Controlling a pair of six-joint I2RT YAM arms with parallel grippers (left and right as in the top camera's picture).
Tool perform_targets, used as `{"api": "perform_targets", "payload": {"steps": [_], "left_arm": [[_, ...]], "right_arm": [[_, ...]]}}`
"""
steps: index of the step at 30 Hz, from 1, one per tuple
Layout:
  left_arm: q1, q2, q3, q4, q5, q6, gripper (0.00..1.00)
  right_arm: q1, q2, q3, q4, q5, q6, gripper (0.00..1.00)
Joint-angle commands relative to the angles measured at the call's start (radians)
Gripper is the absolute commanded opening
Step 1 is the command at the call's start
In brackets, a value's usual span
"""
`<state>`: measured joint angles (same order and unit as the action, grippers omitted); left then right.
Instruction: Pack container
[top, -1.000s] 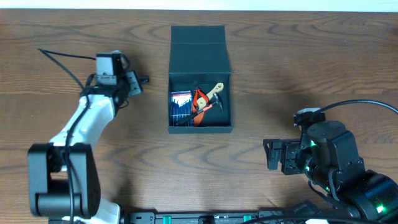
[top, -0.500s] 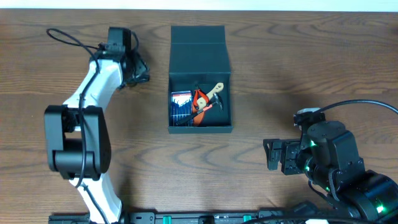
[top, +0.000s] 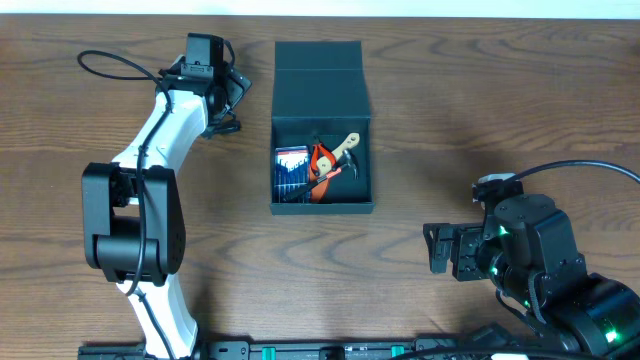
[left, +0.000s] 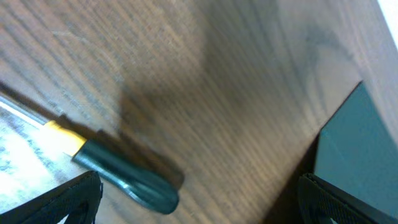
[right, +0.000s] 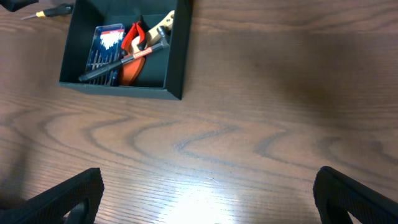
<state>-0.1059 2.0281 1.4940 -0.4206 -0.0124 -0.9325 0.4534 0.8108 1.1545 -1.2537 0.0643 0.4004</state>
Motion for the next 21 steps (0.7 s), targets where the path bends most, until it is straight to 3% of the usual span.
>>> {"api": "perform_targets", "payload": {"steps": [1,4,8,21], "left_arm": [[0.003,0.011,0.019,0.006,-0.010,-0.057,0.99],[0.003,0.011,0.019,-0.014,0.013,-0.087,0.99],[0.005,0.011,0.025,-0.169,0.002,-0.375,0.99],[0.004,0.040,0.036,-0.204,-0.004,-0.511,0.99]], "right_arm": [[-0.008,-0.001,-0.002,0.000,0.003,-0.013,0.99],[-0.008,-0.001,-0.002,0.000,0.003,-0.013,0.99],[-0.008,-0.001,-0.002,0.000,0.003,-0.013,0.99],[-0.008,-0.001,-0.002,0.000,0.003,-0.013,0.99]]}}
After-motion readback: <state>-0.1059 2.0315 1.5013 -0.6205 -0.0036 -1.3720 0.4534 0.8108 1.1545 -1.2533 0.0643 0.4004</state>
